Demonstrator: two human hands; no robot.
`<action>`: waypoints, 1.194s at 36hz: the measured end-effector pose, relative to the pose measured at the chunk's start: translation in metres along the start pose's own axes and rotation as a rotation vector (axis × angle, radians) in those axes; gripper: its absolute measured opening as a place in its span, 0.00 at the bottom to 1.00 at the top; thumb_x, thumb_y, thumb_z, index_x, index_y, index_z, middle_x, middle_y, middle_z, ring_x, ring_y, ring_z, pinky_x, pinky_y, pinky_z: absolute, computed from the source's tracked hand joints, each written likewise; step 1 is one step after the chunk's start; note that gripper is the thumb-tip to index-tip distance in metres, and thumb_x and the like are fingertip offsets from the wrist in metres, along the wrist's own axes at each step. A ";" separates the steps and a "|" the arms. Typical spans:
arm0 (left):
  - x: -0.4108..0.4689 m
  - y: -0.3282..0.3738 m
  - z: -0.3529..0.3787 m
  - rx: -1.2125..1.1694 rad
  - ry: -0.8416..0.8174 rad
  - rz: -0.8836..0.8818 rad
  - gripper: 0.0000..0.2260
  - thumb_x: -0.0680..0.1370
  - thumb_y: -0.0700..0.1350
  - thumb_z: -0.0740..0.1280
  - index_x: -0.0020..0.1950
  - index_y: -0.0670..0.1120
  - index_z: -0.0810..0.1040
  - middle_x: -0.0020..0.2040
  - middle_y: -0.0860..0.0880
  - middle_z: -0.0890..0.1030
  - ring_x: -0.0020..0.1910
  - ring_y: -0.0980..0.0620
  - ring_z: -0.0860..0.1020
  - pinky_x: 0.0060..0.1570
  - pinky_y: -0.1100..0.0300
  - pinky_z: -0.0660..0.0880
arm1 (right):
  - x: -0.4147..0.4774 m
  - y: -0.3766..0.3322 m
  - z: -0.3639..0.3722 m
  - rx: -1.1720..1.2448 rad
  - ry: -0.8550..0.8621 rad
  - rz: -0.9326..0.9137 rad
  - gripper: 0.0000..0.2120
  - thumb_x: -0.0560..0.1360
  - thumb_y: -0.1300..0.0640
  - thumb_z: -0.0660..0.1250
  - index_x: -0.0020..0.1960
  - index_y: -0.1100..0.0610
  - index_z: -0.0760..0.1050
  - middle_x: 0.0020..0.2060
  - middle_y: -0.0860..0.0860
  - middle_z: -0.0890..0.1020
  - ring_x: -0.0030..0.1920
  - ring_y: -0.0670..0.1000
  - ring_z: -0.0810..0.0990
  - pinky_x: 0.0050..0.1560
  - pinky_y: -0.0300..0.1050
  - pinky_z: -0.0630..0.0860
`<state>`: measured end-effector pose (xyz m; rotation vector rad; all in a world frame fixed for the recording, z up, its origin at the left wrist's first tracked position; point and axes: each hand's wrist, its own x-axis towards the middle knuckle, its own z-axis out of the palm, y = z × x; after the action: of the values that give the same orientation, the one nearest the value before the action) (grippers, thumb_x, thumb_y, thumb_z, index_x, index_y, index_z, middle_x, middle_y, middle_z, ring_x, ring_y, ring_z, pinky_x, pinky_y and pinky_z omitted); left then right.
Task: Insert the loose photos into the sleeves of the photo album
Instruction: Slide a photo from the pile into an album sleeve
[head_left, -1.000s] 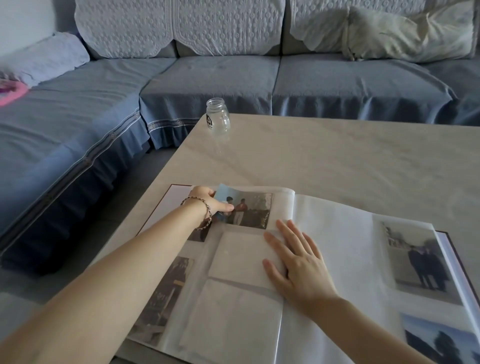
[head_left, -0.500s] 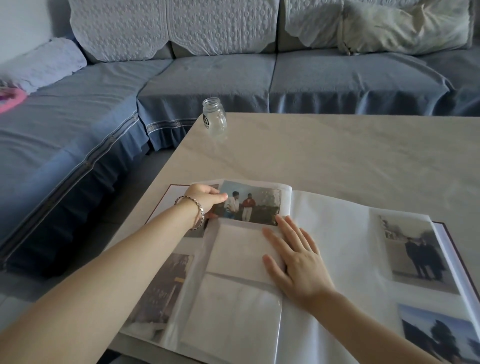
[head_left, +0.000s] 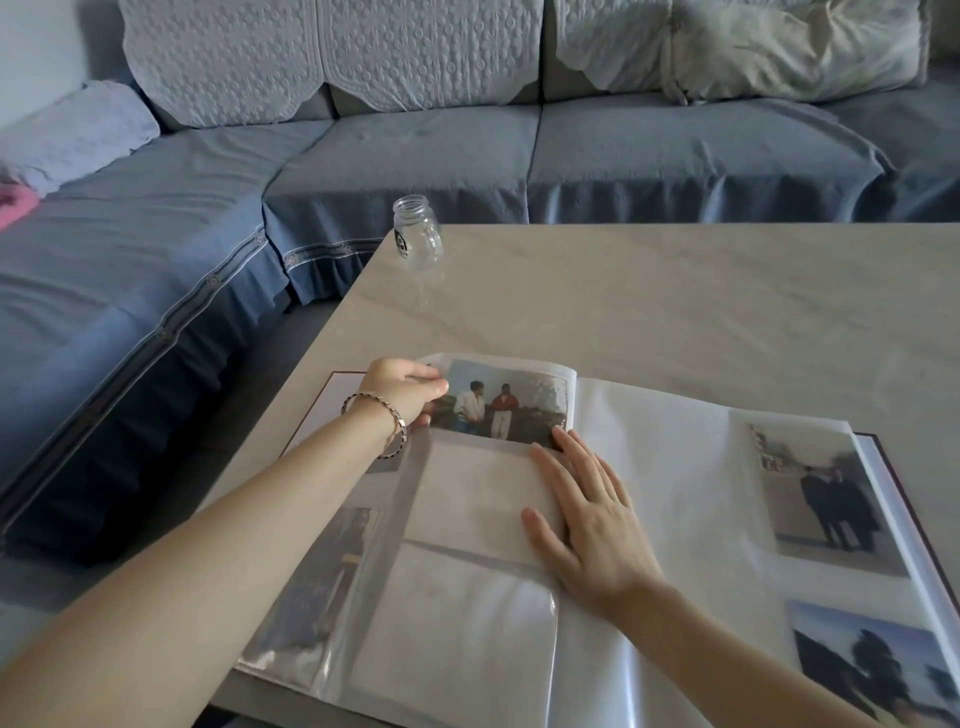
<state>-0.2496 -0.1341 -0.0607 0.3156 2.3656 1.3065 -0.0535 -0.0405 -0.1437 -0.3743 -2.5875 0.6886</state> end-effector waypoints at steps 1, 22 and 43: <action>-0.001 0.000 0.000 -0.008 0.006 -0.005 0.13 0.75 0.38 0.69 0.59 0.39 0.78 0.43 0.48 0.79 0.34 0.57 0.76 0.29 0.70 0.76 | 0.000 0.000 0.000 0.002 0.001 0.002 0.30 0.78 0.38 0.46 0.69 0.55 0.67 0.70 0.56 0.67 0.72 0.50 0.57 0.70 0.44 0.51; -0.012 0.012 -0.002 0.035 0.074 0.132 0.13 0.73 0.34 0.69 0.53 0.46 0.74 0.36 0.46 0.81 0.31 0.53 0.78 0.29 0.66 0.78 | -0.002 -0.002 -0.003 0.041 0.009 -0.001 0.31 0.78 0.37 0.44 0.69 0.56 0.67 0.70 0.56 0.67 0.71 0.50 0.58 0.70 0.44 0.52; -0.010 -0.011 0.012 0.330 0.168 0.206 0.13 0.76 0.35 0.65 0.61 0.43 0.74 0.48 0.46 0.81 0.47 0.49 0.79 0.47 0.59 0.74 | -0.006 -0.004 -0.004 0.118 0.055 0.052 0.31 0.74 0.42 0.55 0.69 0.60 0.68 0.70 0.53 0.67 0.70 0.47 0.58 0.69 0.31 0.47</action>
<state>-0.2355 -0.1349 -0.0736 0.5816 2.7560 1.0569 -0.0472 -0.0444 -0.1400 -0.4182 -2.4796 0.8337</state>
